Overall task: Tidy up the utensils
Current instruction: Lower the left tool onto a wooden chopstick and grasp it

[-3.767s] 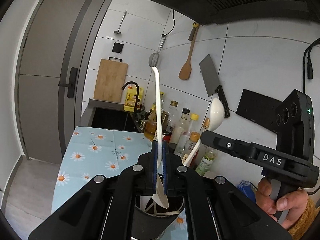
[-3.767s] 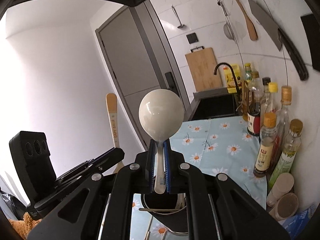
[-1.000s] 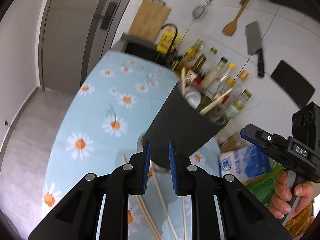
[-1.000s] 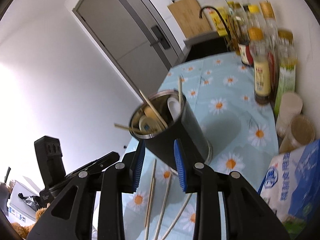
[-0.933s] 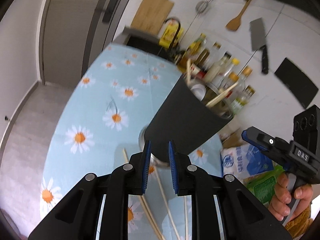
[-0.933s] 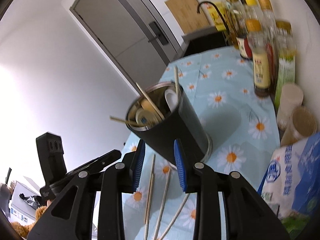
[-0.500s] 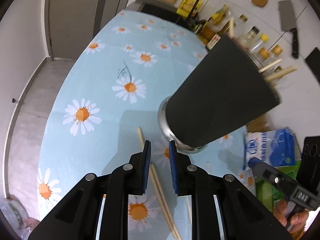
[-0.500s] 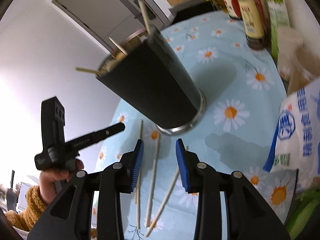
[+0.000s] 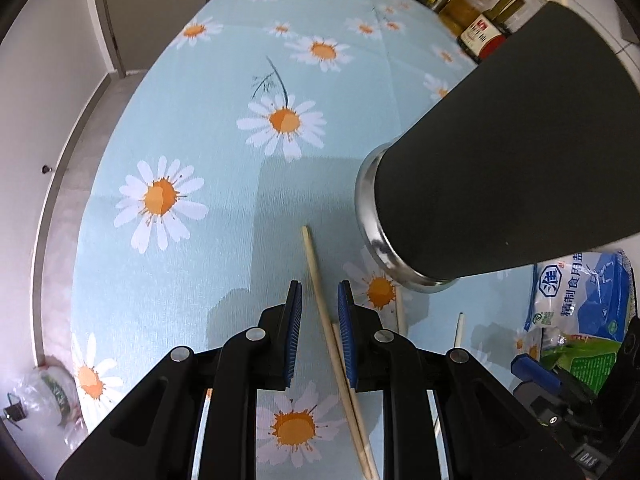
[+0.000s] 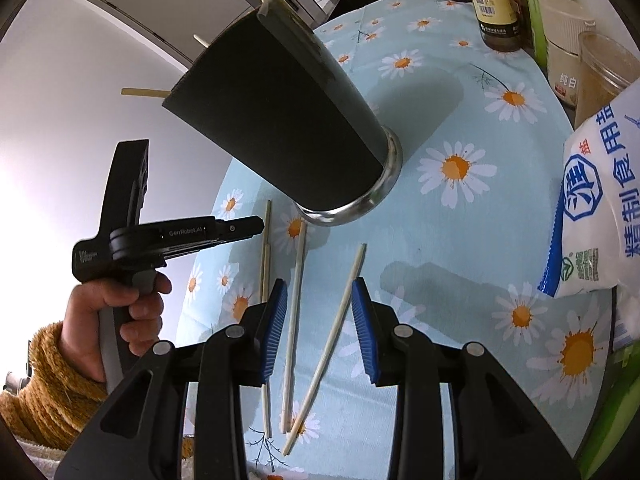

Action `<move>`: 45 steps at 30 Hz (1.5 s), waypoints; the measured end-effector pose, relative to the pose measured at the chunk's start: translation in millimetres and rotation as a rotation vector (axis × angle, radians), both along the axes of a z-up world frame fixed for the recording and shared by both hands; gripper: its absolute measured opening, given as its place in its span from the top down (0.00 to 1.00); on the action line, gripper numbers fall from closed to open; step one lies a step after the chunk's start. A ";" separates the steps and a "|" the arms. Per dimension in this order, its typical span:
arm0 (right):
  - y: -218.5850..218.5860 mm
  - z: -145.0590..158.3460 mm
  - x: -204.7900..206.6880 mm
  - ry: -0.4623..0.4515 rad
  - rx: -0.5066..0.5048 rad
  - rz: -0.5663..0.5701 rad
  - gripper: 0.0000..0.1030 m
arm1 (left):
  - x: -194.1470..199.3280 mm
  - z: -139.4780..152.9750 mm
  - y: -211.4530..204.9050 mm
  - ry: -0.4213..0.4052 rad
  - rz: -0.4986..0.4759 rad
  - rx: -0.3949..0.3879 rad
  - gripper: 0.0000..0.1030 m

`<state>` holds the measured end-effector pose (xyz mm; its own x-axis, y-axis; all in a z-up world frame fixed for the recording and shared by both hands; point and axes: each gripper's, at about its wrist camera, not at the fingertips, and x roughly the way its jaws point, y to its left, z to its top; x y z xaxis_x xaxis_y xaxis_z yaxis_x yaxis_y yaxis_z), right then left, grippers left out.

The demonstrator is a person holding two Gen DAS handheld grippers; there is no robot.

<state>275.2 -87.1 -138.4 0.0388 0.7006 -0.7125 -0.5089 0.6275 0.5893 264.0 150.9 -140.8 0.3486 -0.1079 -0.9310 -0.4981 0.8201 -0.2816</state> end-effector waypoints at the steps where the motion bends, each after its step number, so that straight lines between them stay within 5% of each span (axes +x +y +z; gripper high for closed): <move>1: 0.4 -1.7 -0.6 0.003 -0.006 0.001 0.66 | 2.3 -2.0 0.5 0.020 -0.002 -0.008 0.83; 10: 4.4 -3.6 0.6 0.018 -0.010 0.008 0.66 | 17.3 -8.4 -4.8 0.114 -0.014 -0.012 0.84; 25: 4.4 -9.9 -9.2 0.059 0.003 0.027 0.66 | 38.5 -12.2 -27.2 0.260 -0.024 0.099 0.95; 45: 9.4 -0.6 -5.6 0.125 -0.119 -0.013 0.66 | 10.6 7.4 -6.2 0.140 0.006 0.027 0.97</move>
<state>269.6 -77.7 -138.9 -0.0465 0.6107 -0.7905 -0.4277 0.7030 0.5683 274.6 144.7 -133.4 0.2161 -0.0807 -0.9730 -0.5357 0.8234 -0.1872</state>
